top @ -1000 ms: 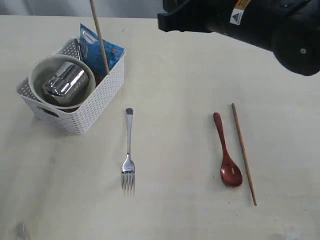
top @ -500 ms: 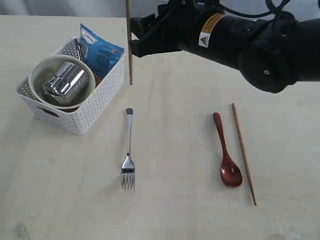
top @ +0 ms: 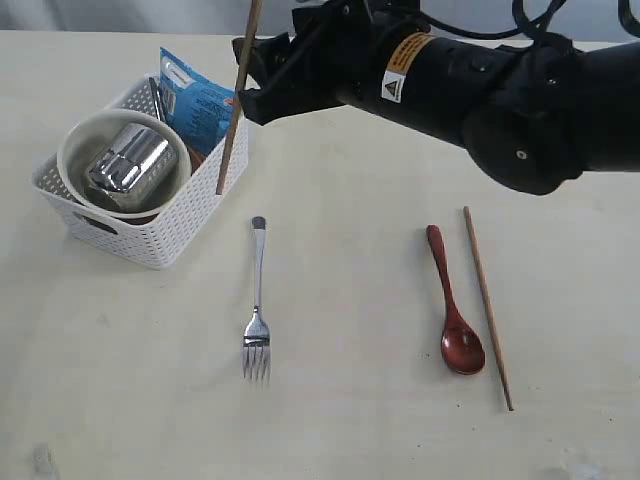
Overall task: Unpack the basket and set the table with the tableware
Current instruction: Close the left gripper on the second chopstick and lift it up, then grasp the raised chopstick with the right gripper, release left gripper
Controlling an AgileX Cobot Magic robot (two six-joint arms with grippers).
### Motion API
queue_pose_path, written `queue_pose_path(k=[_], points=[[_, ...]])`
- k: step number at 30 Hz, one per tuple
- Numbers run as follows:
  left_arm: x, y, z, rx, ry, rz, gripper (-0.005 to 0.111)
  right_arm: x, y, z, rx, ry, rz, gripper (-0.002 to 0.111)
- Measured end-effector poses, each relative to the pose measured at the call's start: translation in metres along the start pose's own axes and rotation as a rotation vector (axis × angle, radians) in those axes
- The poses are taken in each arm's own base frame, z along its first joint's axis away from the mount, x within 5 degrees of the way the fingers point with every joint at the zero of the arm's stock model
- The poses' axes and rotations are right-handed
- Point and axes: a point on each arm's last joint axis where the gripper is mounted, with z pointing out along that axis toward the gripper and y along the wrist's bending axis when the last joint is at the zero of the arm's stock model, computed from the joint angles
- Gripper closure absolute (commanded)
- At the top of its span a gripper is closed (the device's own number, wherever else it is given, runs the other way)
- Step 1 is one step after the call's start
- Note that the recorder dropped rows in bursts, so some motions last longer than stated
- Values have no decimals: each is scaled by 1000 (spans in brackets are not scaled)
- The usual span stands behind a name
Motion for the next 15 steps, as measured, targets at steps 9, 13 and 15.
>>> queue_pose_path(k=[9,13,15], points=[[-3,1,0,-16,-37,96,107,-32,-4,-33,64,6,-21,46],[-5,1,0,-13,-58,103,107,-39,-4,-42,69,4,44,46],[-6,1,0,-11,-65,103,107,-39,-4,-42,70,5,81,46]])
